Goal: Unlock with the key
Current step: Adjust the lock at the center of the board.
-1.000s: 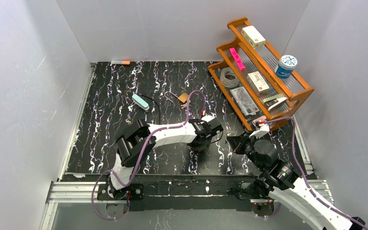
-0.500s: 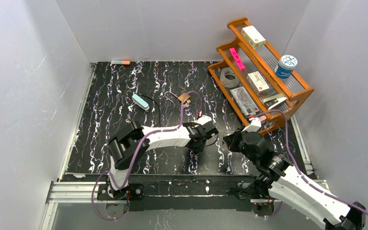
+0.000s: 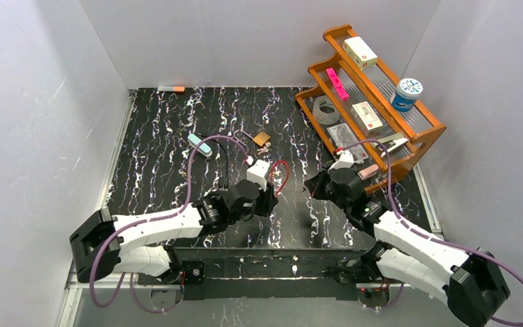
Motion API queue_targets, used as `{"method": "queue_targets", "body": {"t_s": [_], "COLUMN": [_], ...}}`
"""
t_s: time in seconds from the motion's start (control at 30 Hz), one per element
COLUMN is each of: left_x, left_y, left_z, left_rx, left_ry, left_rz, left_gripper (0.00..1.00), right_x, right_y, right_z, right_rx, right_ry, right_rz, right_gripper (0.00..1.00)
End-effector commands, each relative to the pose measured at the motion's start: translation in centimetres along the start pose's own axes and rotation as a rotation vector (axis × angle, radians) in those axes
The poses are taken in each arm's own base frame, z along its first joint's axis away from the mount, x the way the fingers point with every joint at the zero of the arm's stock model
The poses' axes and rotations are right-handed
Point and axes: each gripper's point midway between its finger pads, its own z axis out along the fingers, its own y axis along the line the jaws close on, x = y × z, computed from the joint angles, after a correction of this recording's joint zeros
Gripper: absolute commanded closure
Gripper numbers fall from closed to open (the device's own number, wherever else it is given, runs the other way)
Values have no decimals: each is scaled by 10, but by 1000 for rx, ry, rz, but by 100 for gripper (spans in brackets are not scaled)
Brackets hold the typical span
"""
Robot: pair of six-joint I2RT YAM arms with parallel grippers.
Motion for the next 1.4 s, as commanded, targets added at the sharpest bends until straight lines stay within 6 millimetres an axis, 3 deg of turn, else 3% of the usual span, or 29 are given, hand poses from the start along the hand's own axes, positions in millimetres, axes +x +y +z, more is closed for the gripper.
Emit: {"method": "queue_targets", "body": {"t_s": [0.0, 0.2, 0.43, 0.73, 0.97, 1.1, 1.27, 1.37], "left_x": [-35, -19, -9, 16, 25, 29, 32, 35], "left_y": [-37, -60, -60, -45, -41, -39, -36, -34], "left_z": [-17, -17, 4, 36, 57, 63, 68, 71], "left_rx": [247, 404, 403, 319, 281, 271, 251, 246], "left_ry": [-190, -160, -169, -93, -74, -77, -76, -70], "left_rz": [61, 201, 281, 338, 367, 364, 352, 345], "left_gripper": [100, 100, 99, 71, 69, 65, 45, 40], "right_x": [-48, -51, -37, -13, 22, 27, 28, 30], "right_y": [43, 69, 70, 66, 49, 45, 46, 47], "right_z": [7, 21, 35, 33, 40, 42, 44, 47], "right_rx": [-190, -301, -333, -401, -400, -391, -393, -399], "right_ry": [-121, -106, -67, -41, 31, 32, 36, 42], "right_rz": [-14, -107, -156, -239, -178, -168, -171, -167], "right_gripper": [99, 99, 99, 99, 99, 99, 99, 99]}}
